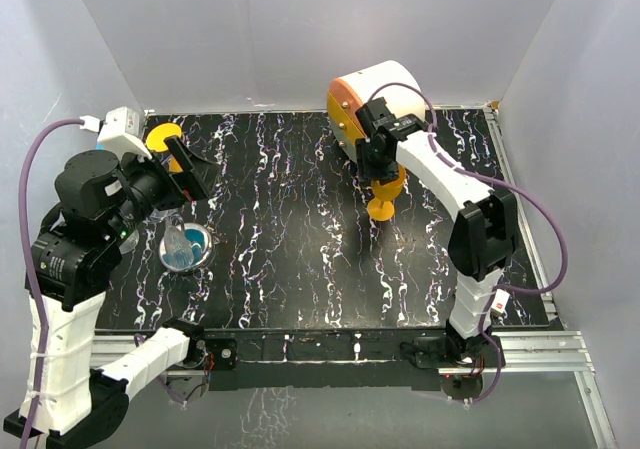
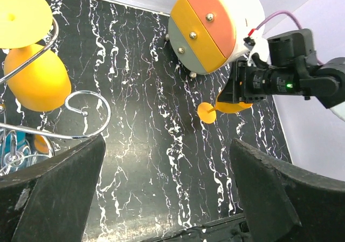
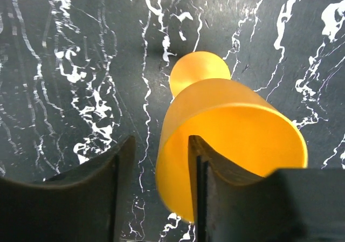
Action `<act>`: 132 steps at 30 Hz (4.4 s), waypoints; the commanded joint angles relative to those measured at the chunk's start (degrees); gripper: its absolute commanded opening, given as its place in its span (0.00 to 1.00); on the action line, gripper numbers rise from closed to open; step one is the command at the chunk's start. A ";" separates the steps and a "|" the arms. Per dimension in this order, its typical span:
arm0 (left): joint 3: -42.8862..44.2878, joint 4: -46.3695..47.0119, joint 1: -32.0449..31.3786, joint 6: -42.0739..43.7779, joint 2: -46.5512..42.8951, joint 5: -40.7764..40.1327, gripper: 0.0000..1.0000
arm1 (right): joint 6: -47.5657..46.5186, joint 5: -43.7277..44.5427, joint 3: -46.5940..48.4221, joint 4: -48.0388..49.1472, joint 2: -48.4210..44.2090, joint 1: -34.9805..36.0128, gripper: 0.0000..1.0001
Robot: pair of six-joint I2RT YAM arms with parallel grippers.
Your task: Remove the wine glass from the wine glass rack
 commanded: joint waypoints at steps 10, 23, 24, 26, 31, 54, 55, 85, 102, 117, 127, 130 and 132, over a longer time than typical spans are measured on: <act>9.84 -9.88 0.05 2.60 6.42 -5.86 0.99 | -1.65 -9.10 -9.85 11.64 -30.94 -0.30 0.74; 17.69 -19.11 0.05 4.92 9.98 -19.72 0.99 | -0.18 -23.15 -29.00 29.89 -43.72 -0.29 0.88; 18.50 -19.26 0.07 5.69 11.04 -20.39 0.99 | -0.19 -23.60 -28.95 30.12 -43.50 -0.34 0.88; 20.50 -19.50 0.00 7.17 13.53 -21.88 0.99 | -0.22 -24.02 -28.69 30.26 -43.24 -0.34 0.88; 22.86 -16.92 0.00 7.82 19.69 -24.67 0.99 | -0.20 -25.92 -29.12 31.39 -43.77 -0.29 0.88; 25.77 -8.06 10.87 12.54 33.76 -21.35 0.99 | -1.20 -25.21 -29.82 28.87 -44.58 -0.30 0.89; 25.24 -8.22 11.19 12.38 33.57 -21.15 0.99 | -1.23 -25.20 -29.81 28.85 -44.43 -0.29 0.88; 16.89 -5.12 18.31 10.59 30.46 -12.37 0.99 | -0.53 -26.37 -31.67 30.18 -44.82 -0.31 0.88; 15.05 -4.04 19.70 10.44 30.68 -10.08 0.94 | 0.25 -26.78 -31.91 30.85 -44.20 -0.32 0.88; 16.76 -4.30 19.95 10.81 30.04 -9.50 0.71 | 1.05 -26.96 -31.51 31.11 -43.93 -0.29 0.88; 17.57 -3.36 19.94 11.56 29.14 -7.31 0.66 | 1.80 -27.57 -31.28 31.47 -43.77 -0.29 0.88; 17.81 -3.02 19.92 11.81 29.34 -6.35 0.64 | 2.01 -27.82 -31.25 31.47 -43.69 -0.30 0.88; 17.99 -2.83 19.92 11.86 29.43 -5.82 0.64 | 2.08 -27.90 -31.21 31.54 -43.73 -0.29 0.88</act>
